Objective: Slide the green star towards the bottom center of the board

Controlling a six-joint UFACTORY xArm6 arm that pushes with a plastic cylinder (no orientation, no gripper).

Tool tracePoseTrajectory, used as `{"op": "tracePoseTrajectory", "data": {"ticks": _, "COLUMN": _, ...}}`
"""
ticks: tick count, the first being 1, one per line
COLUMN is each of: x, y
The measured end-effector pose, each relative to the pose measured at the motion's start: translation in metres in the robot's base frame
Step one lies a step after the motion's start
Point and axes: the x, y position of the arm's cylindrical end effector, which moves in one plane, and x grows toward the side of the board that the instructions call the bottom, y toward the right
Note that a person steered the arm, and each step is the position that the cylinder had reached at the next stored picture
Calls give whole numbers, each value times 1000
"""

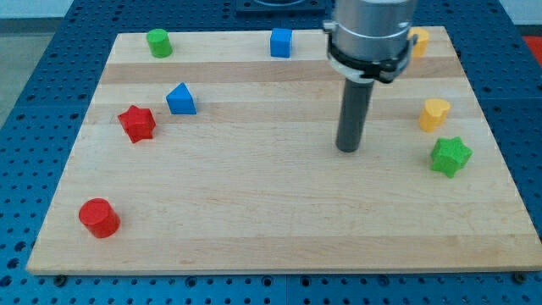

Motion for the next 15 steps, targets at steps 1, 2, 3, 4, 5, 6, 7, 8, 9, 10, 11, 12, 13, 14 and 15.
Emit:
{"op": "tracePoseTrajectory", "data": {"ticks": 1, "x": 0, "y": 34}}
{"op": "tracePoseTrajectory", "data": {"ticks": 2, "x": 0, "y": 61}}
{"op": "tracePoseTrajectory", "data": {"ticks": 3, "x": 0, "y": 81}}
{"op": "tracePoseTrajectory", "data": {"ticks": 4, "x": -1, "y": 97}}
{"op": "tracePoseTrajectory", "data": {"ticks": 5, "x": -3, "y": 107}}
{"op": "tracePoseTrajectory", "data": {"ticks": 6, "x": -6, "y": 119}}
{"op": "tracePoseTrajectory", "data": {"ticks": 7, "x": -6, "y": 134}}
{"op": "tracePoseTrajectory", "data": {"ticks": 8, "x": -6, "y": 151}}
{"op": "tracePoseTrajectory", "data": {"ticks": 9, "x": 0, "y": 163}}
{"op": "tracePoseTrajectory", "data": {"ticks": 10, "x": 20, "y": 167}}
{"op": "tracePoseTrajectory", "data": {"ticks": 11, "x": 45, "y": 167}}
{"op": "tracePoseTrajectory", "data": {"ticks": 12, "x": 70, "y": 167}}
{"op": "tracePoseTrajectory", "data": {"ticks": 13, "x": 96, "y": 165}}
{"op": "tracePoseTrajectory", "data": {"ticks": 14, "x": 99, "y": 162}}
{"op": "tracePoseTrajectory", "data": {"ticks": 15, "x": 86, "y": 162}}
